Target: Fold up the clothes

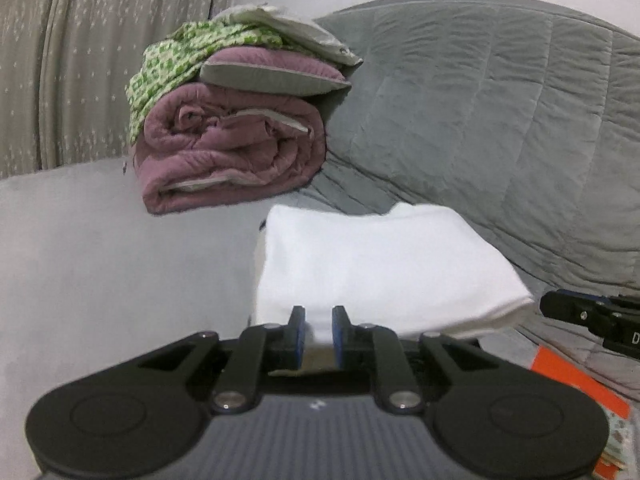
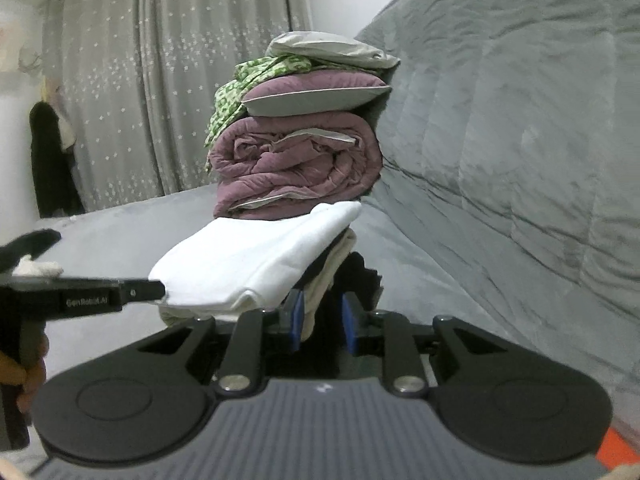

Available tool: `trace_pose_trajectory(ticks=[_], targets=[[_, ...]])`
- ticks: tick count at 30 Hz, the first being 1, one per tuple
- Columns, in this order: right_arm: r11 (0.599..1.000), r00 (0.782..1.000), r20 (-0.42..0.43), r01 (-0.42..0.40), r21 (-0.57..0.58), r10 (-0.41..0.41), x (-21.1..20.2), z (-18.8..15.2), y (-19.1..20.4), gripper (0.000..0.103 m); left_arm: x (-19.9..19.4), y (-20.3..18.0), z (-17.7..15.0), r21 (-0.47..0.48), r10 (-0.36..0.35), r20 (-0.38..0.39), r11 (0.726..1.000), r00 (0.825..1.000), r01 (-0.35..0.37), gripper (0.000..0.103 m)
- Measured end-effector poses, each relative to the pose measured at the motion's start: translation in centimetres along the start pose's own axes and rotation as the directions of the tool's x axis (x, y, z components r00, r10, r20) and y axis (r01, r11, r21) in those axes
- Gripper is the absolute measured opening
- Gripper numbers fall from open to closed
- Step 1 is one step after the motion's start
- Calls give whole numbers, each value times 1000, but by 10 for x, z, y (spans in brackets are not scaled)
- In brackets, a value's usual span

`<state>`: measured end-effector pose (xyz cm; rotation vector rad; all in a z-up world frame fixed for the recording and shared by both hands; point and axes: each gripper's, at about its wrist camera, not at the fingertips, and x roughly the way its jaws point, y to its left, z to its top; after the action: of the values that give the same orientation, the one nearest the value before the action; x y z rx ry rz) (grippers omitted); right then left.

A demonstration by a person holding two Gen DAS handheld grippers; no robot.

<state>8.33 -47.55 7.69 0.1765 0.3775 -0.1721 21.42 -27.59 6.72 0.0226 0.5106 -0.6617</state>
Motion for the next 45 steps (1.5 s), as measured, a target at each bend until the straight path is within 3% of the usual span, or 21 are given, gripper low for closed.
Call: trace_pose_trajectory(ticks=[7, 10, 13, 15, 20, 25, 27, 30, 35, 45], targets=[[998, 1000, -11, 9, 62, -9, -33, -5, 7, 28, -29, -17, -4, 4, 3, -44, 1000, 999, -3, 26], [998, 999, -33, 29, 63, -27, -42, -8, 11, 39, -38, -27, -6, 18, 13, -76, 1000, 997, -12, 39], [997, 996, -72, 61, 44, -57, -50, -14, 17, 41, -46, -34, -10, 11, 25, -118, 1000, 993, -23, 48], [996, 993, -98, 69, 63, -62, -54, -19, 19, 44, -52, -37, -13, 1, 36, -140, 999, 990, -36, 60], [987, 989, -135, 82, 135, -64, -67, -30, 18, 58, -62, -44, -22, 14, 82, -174, 997, 981, -81, 84], [986, 984, -159, 98, 132, -77, -67, -41, 24, 66, -65, -47, -30, 46, 131, -211, 991, 969, -124, 102], [987, 980, -186, 100, 129, -74, -62, -42, 28, 68, -61, -46, -33, 57, 147, -232, 989, 962, -138, 102], [983, 973, -221, 107, 150, -73, -58, -43, 30, 78, -53, -45, -40, 64, 165, -281, 986, 946, -153, 102], [982, 966, -233, 145, 124, -113, -57, -44, 34, 103, -41, -44, -52, 62, 184, -332, 983, 925, -173, 102], [981, 933, -327, 181, 69, -149, -40, -45, 33, 103, -33, -51, -59, 25, 188, -340, 981, 922, -190, 102]])
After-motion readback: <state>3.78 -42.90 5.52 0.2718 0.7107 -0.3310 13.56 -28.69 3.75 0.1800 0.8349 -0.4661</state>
